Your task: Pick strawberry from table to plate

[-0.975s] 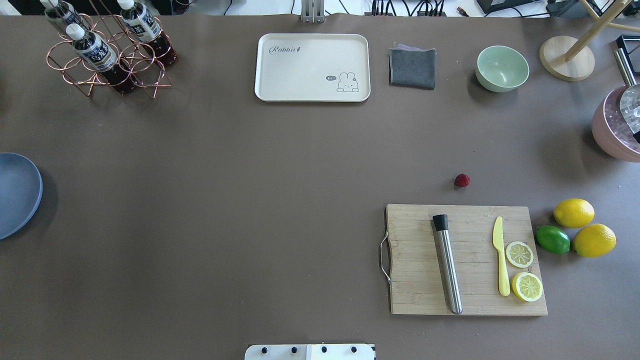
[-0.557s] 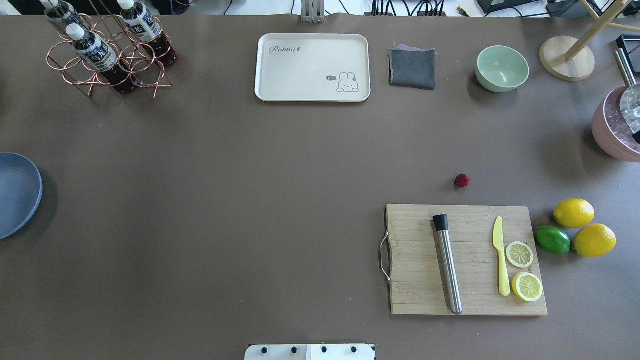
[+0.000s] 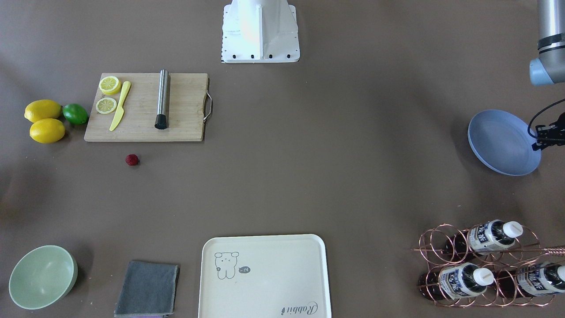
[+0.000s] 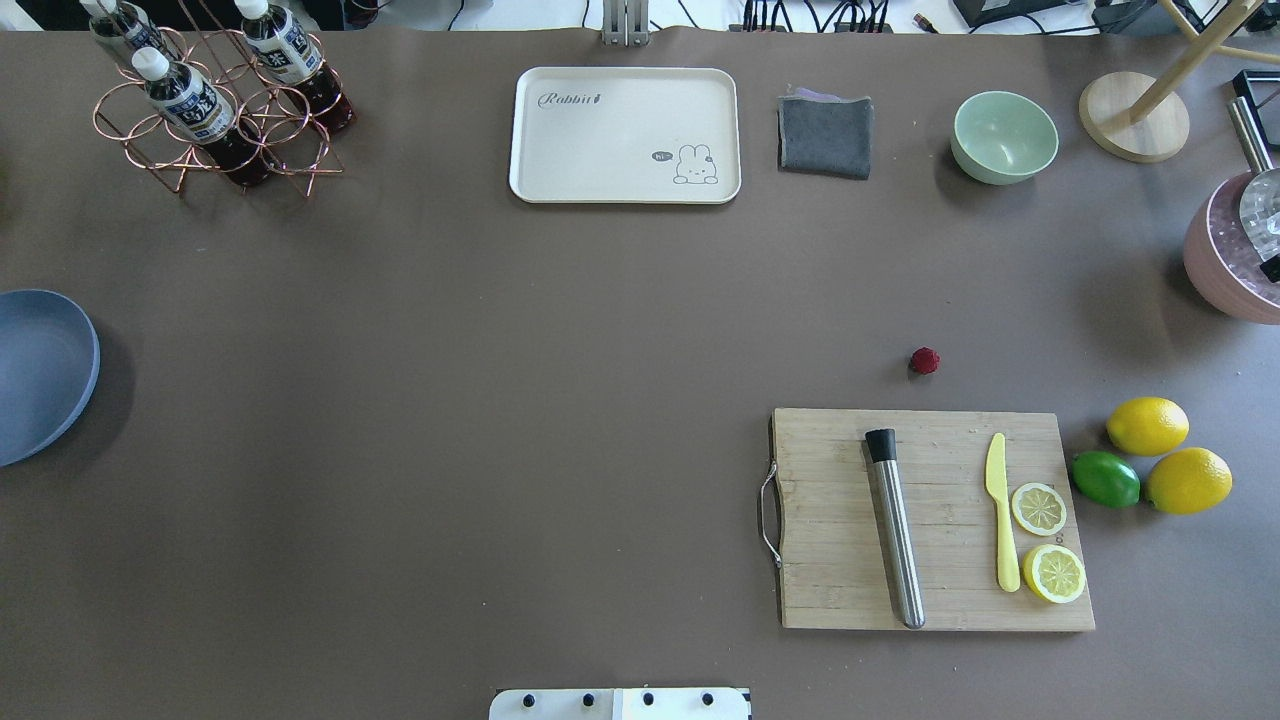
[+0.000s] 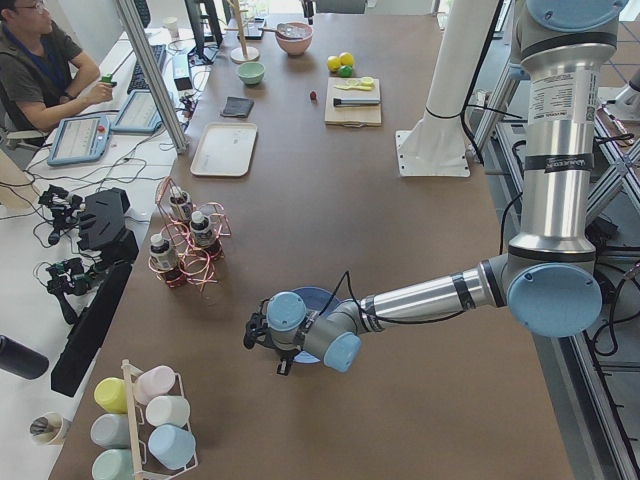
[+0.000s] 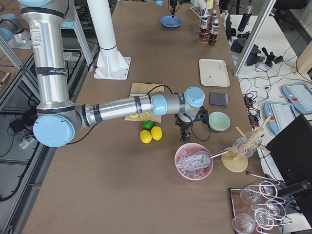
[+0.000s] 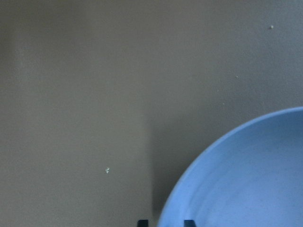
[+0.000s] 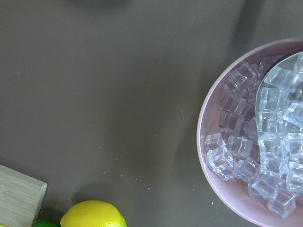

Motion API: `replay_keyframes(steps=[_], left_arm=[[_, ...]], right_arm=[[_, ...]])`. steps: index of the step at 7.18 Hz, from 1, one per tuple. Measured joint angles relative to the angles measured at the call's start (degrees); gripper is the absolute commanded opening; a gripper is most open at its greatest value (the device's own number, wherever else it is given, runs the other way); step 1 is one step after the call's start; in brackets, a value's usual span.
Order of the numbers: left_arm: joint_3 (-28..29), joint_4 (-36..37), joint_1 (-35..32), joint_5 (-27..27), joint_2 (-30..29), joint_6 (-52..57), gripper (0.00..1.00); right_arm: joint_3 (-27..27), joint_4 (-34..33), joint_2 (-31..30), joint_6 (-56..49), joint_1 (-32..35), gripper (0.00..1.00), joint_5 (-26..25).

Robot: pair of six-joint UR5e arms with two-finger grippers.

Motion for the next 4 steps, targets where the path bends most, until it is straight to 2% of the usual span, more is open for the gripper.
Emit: replay_keyframes(steps=[2, 4], left_arm=[[-0.7, 0.2, 0.0, -2.7, -1.7, -3.2, 0.00], [-4.4, 1.1, 0.0, -8.2, -3.4, -8.7, 0.00]], right_arm=[[0.0, 0.0, 0.4, 0.1, -0.2, 1.00, 0.0], [0.1, 0.0, 2.8, 3.6, -1.7, 1.00, -0.2]])
